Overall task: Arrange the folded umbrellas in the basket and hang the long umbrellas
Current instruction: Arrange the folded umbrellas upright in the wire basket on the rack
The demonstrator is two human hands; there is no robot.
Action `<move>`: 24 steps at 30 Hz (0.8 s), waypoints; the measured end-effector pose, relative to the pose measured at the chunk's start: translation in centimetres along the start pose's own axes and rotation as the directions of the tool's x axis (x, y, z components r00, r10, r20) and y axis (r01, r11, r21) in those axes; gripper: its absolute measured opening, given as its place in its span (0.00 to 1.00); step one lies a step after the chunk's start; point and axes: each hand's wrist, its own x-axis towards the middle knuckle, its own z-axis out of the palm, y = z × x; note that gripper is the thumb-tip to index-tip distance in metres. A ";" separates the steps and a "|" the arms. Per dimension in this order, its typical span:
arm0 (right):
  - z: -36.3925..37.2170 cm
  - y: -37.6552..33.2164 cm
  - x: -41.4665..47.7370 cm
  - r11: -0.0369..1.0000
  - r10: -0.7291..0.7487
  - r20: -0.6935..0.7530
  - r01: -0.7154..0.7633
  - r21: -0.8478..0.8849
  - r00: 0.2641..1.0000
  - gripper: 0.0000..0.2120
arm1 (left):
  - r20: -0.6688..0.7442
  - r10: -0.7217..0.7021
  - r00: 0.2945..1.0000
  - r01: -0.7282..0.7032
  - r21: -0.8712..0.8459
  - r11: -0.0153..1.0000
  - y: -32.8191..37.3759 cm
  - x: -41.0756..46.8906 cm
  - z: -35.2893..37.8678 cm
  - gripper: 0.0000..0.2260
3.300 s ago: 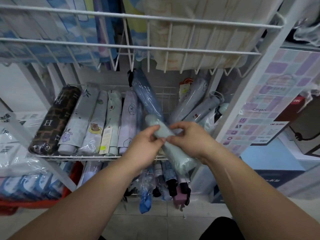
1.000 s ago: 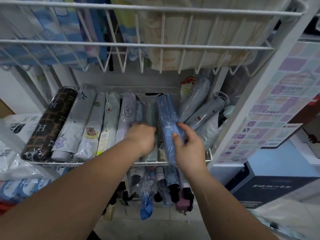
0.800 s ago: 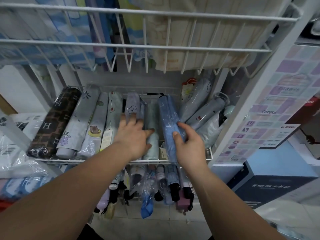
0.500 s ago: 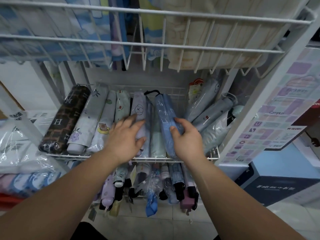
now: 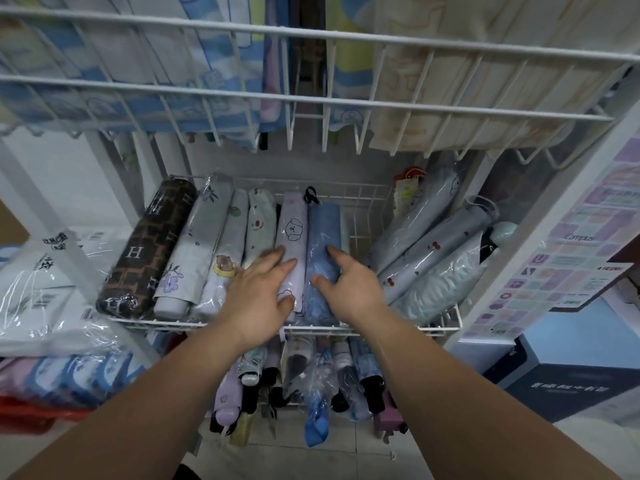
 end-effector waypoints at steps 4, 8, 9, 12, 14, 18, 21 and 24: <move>1.1 -0.3 0.3 0.997 0.040 -0.040 -0.043 -0.066 0.998 0.31 | -0.100 0.103 0.990 -0.084 0.182 0.980 0.0 -1.0 -1.4 0.26; 1.5 -0.5 1.0 0.998 0.025 -0.005 -0.025 0.052 1.000 0.27 | -0.240 0.056 0.969 0.049 0.409 0.911 -0.6 -1.6 -3.5 0.27; 1.6 -0.6 1.0 0.999 0.009 -0.014 -0.009 0.046 1.000 0.26 | -0.257 0.007 0.966 0.108 0.429 0.897 -0.9 -1.5 -4.0 0.29; 1.7 -0.3 0.8 0.999 -0.035 -0.008 0.035 0.027 0.999 0.26 | -0.272 -0.171 0.947 0.275 0.411 0.869 -1.7 -1.1 -5.2 0.33; 1.7 0.0 0.8 0.998 -0.057 0.039 0.056 0.033 0.998 0.27 | -0.243 -0.242 0.939 0.322 0.383 0.866 -2.3 -1.1 -5.7 0.33; 1.6 0.1 1.1 0.996 -0.069 0.155 0.059 0.072 0.986 0.28 | -0.204 -0.221 0.954 0.285 0.378 0.881 -3.1 -1.2 -6.5 0.28; 1.7 0.0 1.4 0.991 -0.068 0.195 0.044 0.124 0.978 0.28 | -0.206 -0.184 0.961 0.247 0.345 0.906 -3.8 -1.3 -7.4 0.27; 1.8 0.1 1.6 0.995 -0.067 0.206 0.049 0.090 0.976 0.30 | -0.207 -0.120 0.971 0.190 0.363 0.912 -4.8 -1.8 -7.3 0.27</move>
